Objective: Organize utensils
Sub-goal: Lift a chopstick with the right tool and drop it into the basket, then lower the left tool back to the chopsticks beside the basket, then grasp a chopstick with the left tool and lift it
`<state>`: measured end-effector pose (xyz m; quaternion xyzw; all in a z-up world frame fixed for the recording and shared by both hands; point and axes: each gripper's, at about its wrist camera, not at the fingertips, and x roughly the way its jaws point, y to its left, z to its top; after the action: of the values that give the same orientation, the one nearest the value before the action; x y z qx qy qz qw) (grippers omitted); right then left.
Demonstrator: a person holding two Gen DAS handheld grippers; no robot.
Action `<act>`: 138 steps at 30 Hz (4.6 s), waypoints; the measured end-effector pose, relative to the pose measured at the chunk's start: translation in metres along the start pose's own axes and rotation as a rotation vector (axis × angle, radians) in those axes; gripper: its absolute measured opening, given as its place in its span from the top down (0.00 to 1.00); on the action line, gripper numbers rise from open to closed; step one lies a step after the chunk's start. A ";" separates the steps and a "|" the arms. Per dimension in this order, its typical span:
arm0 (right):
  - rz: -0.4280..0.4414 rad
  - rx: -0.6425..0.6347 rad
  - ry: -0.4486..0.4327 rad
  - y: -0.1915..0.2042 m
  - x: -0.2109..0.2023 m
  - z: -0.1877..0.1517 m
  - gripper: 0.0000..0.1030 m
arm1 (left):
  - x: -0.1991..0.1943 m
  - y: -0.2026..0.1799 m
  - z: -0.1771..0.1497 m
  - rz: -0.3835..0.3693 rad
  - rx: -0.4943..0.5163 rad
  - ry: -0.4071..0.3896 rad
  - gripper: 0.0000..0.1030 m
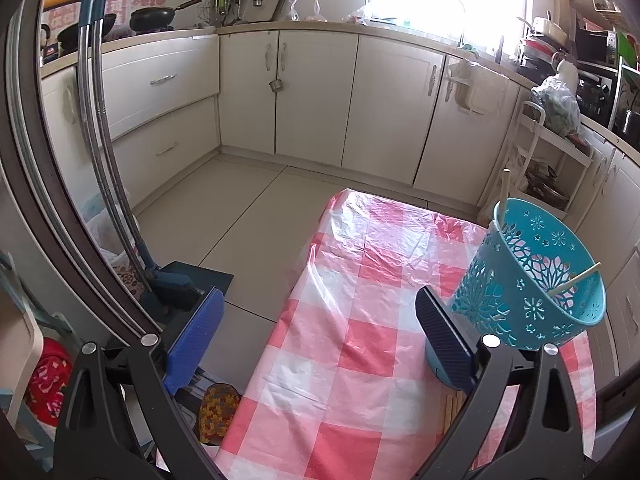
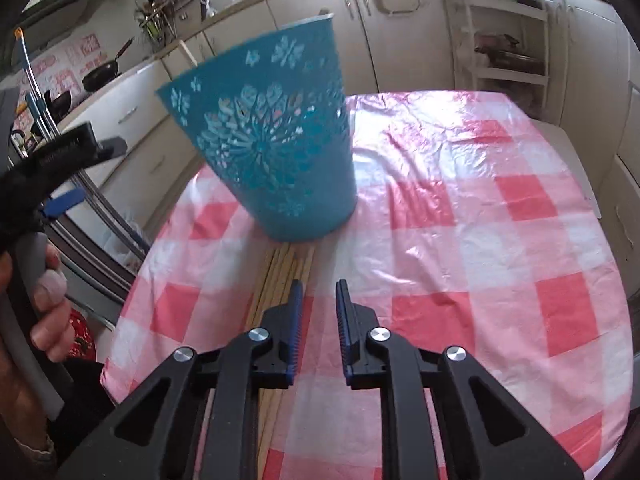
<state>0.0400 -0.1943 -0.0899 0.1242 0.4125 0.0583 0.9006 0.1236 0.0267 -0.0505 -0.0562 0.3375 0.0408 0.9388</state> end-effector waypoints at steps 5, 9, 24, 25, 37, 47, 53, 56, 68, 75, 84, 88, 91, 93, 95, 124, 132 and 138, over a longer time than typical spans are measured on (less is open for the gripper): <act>-0.041 -0.038 0.042 0.012 0.023 -0.002 0.85 | 0.003 0.004 0.001 -0.004 -0.015 0.012 0.10; -0.060 -0.052 0.057 0.017 0.033 -0.005 0.85 | 0.002 0.002 0.000 -0.005 0.001 0.012 0.10; -0.077 -0.106 0.067 0.017 0.034 -0.009 0.89 | 0.005 -0.003 -0.002 -0.001 0.014 0.023 0.09; -0.077 -0.106 0.070 0.015 0.034 -0.009 0.90 | 0.005 -0.003 -0.001 -0.001 0.014 0.024 0.09; -0.055 -0.061 0.095 -0.018 0.012 -0.020 0.92 | 0.039 -0.040 -0.045 -0.098 0.281 0.263 0.09; 0.000 -0.023 0.067 -0.028 0.010 -0.023 0.92 | 0.041 -0.060 -0.079 -0.148 0.348 0.347 0.09; 0.008 -0.020 0.059 -0.029 0.009 -0.024 0.92 | 0.044 -0.070 -0.091 -0.151 0.396 0.360 0.09; 0.009 -0.018 0.055 -0.030 0.009 -0.024 0.92 | 0.045 -0.072 -0.092 -0.157 0.395 0.367 0.09; 0.019 -0.010 0.049 -0.035 0.007 -0.024 0.92 | 0.057 -0.076 -0.096 -0.171 0.390 0.400 0.09; 0.020 -0.009 0.049 -0.034 0.007 -0.024 0.92 | 0.059 -0.076 -0.095 -0.171 0.382 0.402 0.09; 0.021 -0.010 0.049 -0.035 0.007 -0.024 0.92 | 0.065 -0.074 -0.092 -0.182 0.350 0.425 0.09; 0.022 -0.010 0.048 -0.035 0.007 -0.024 0.91 | 0.067 -0.074 -0.093 -0.171 0.353 0.429 0.09; 0.022 -0.007 0.049 -0.034 0.007 -0.024 0.91 | 0.068 -0.076 -0.094 -0.153 0.367 0.427 0.09; 0.022 -0.006 0.049 -0.034 0.007 -0.024 0.91 | 0.068 -0.076 -0.095 -0.151 0.368 0.426 0.09; 0.023 -0.005 0.049 -0.034 0.008 -0.024 0.91 | 0.067 -0.076 -0.095 -0.150 0.369 0.426 0.09; 0.030 0.004 0.048 -0.035 0.008 -0.022 0.91 | 0.044 -0.093 -0.099 -0.249 0.443 0.390 0.74; 0.037 0.014 0.051 -0.035 0.012 -0.019 0.91 | 0.040 -0.093 -0.097 -0.314 0.469 0.417 0.92; 0.039 0.018 0.053 -0.035 0.013 -0.017 0.91 | 0.048 -0.091 -0.092 -0.287 0.480 0.413 0.91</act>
<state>0.0357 -0.2225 -0.1201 0.1387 0.4343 0.0752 0.8868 0.1128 -0.0743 -0.1446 0.1119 0.5088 -0.1845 0.8334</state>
